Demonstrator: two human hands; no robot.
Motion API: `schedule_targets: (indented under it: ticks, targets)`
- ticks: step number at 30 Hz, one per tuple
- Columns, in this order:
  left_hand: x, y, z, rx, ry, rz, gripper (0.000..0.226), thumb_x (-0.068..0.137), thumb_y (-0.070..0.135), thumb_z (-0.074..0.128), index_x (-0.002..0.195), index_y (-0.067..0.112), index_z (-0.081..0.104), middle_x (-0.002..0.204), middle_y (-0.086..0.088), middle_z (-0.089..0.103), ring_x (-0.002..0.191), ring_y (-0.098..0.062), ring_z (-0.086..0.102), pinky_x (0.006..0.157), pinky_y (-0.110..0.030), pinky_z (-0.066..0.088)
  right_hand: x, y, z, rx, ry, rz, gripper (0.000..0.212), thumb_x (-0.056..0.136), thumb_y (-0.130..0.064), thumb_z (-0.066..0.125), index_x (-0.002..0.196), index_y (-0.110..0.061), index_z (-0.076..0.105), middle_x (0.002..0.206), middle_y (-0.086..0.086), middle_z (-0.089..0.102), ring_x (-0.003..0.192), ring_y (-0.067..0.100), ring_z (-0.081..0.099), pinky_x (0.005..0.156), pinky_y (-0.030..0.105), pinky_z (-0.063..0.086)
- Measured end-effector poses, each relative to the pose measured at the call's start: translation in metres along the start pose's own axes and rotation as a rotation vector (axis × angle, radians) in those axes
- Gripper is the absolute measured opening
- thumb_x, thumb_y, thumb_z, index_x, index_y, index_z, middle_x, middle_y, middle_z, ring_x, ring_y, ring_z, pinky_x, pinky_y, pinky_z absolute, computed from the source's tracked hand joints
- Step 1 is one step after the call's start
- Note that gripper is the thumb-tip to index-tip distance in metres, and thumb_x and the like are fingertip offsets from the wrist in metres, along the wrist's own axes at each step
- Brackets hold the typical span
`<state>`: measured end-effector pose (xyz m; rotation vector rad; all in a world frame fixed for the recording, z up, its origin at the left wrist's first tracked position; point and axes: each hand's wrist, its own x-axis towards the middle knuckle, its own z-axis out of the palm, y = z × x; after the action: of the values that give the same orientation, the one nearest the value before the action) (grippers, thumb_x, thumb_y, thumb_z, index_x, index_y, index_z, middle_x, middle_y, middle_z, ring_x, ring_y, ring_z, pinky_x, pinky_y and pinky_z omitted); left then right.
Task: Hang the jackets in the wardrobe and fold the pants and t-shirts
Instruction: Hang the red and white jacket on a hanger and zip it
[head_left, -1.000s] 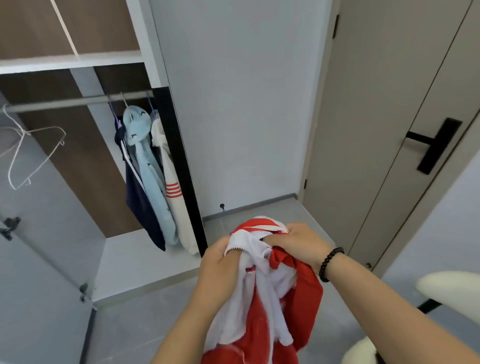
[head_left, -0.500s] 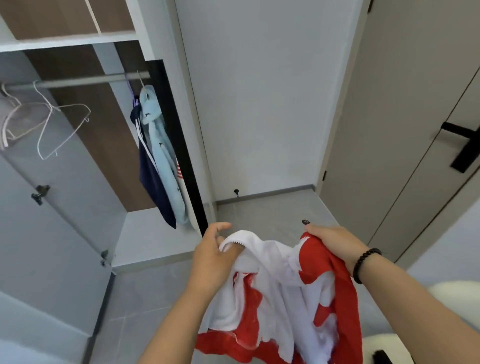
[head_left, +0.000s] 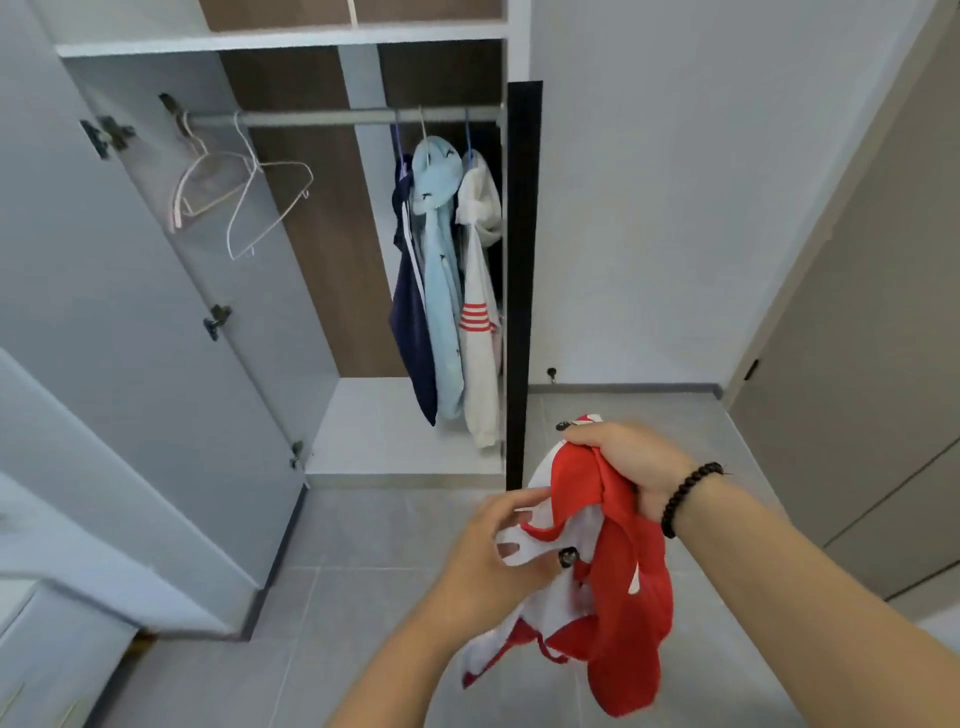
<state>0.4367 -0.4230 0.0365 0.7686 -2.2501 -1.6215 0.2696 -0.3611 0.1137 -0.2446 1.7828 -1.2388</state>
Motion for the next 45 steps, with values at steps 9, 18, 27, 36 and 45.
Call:
schedule_targets:
  ticks: [9, 18, 27, 36, 45]
  targets:
    - [0.011, -0.017, -0.116, -0.308, 0.26, -0.121, 0.016, 0.097, 0.016, 0.054, 0.093, 0.018, 0.07, 0.085, 0.005, 0.075, 0.081, -0.008, 0.07, 0.079, -0.026, 0.055, 0.029, -0.033, 0.105, -0.065, -0.015, -0.09, 0.023, 0.079, -0.014, 0.071, 0.094, 0.004, 0.068, 0.089, 0.024, 0.068, 0.074, 0.028, 0.064, 0.083, 0.044, 0.054]
    - [0.018, -0.012, -0.236, -0.566, 0.396, -0.301, 0.021, 0.097, 0.027, 0.056, 0.105, 0.013, 0.069, 0.1, -0.013, 0.074, 0.095, -0.03, 0.07, 0.09, -0.043, 0.055, 0.072, -0.021, 0.19, -0.474, 0.173, -0.373, 0.026, 0.081, -0.035, 0.07, 0.076, -0.01, 0.067, 0.076, 0.002, 0.067, 0.072, 0.017, 0.063, 0.065, 0.031, 0.051]
    - [0.019, -0.025, -0.314, -0.653, 0.539, -0.409, 0.016, 0.091, 0.014, 0.057, 0.095, 0.02, 0.071, 0.086, -0.012, 0.07, 0.069, -0.025, 0.065, 0.056, -0.028, 0.051, 0.077, 0.003, 0.313, -0.142, -0.243, -0.579, 0.005, 0.086, -0.019, 0.067, 0.09, -0.023, 0.069, 0.089, -0.007, 0.071, 0.091, 0.016, 0.065, 0.084, 0.031, 0.052]
    - [0.05, -0.04, -0.37, -0.939, 0.682, -0.415, 0.025, 0.09, 0.012, 0.057, 0.111, 0.008, 0.071, 0.094, -0.017, 0.067, 0.088, -0.033, 0.061, 0.098, -0.051, 0.048, 0.133, -0.016, 0.373, -0.411, -0.369, -0.58, 0.035, 0.083, 0.006, 0.046, 0.072, -0.023, 0.062, 0.063, -0.02, 0.063, 0.061, -0.002, 0.056, 0.06, 0.011, 0.042]
    - [0.118, -0.03, -0.431, -0.844, 0.787, -0.218, 0.027, 0.087, 0.009, 0.065, 0.11, 0.023, 0.069, 0.079, -0.004, 0.071, 0.068, -0.017, 0.063, 0.064, -0.028, 0.054, 0.218, -0.125, 0.345, -0.16, -0.359, -0.321, 0.05, 0.073, 0.009, 0.035, 0.036, -0.024, 0.028, 0.043, -0.007, 0.025, 0.043, 0.011, 0.023, 0.042, 0.021, 0.02]
